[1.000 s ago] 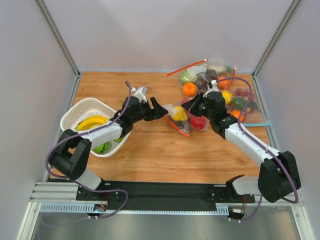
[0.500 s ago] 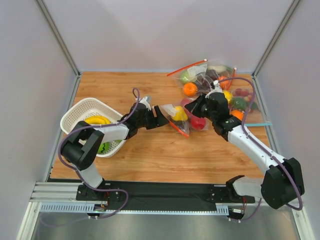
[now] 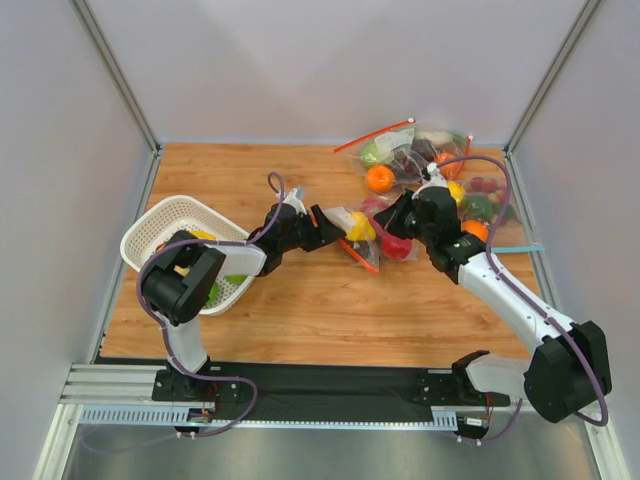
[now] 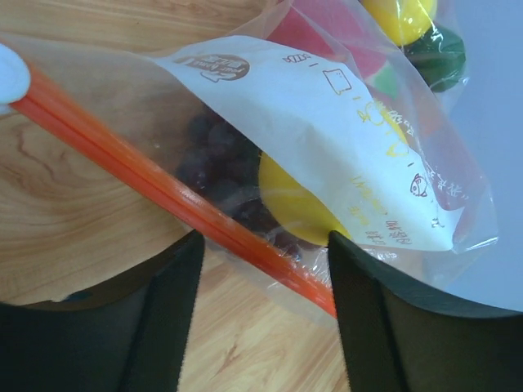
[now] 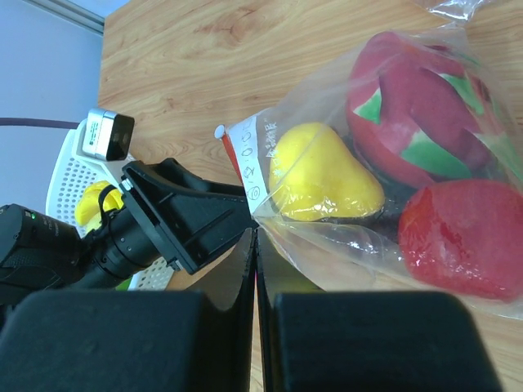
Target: Open the zip-top bag and remove the fake food
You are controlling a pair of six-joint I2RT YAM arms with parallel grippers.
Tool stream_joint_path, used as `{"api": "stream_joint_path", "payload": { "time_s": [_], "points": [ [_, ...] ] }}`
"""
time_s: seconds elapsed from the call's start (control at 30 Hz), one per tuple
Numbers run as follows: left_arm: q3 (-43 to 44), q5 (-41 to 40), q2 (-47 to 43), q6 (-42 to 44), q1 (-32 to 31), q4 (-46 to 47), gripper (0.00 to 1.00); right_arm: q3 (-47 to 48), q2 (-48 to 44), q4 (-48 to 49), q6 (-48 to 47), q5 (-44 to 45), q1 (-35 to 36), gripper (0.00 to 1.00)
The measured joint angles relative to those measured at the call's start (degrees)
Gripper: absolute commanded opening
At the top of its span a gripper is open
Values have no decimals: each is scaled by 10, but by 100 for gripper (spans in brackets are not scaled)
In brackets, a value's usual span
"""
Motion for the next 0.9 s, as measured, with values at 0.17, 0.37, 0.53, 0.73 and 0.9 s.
{"api": "stream_joint_path", "payload": {
  "time_s": [0.17, 0.37, 0.53, 0.73, 0.9],
  "points": [
    [6, 3, 23, -26, 0, 33, 35, 0, -10, -10, -10, 5, 0, 0],
    [10, 11, 28, -33, 0, 47, 0, -2, -16, -22, -25, 10, 0, 0],
    [10, 23, 2, 10, 0, 8, 0, 2, -15, -36, -66, 15, 0, 0],
    [26, 54, -107, 118, 0, -96, 0, 41, -7, -81, -131, 19, 0, 0],
    [75, 83, -171, 173, 1, -188, 0, 50, -9, -85, -168, -7, 2, 10]
  ]
}}
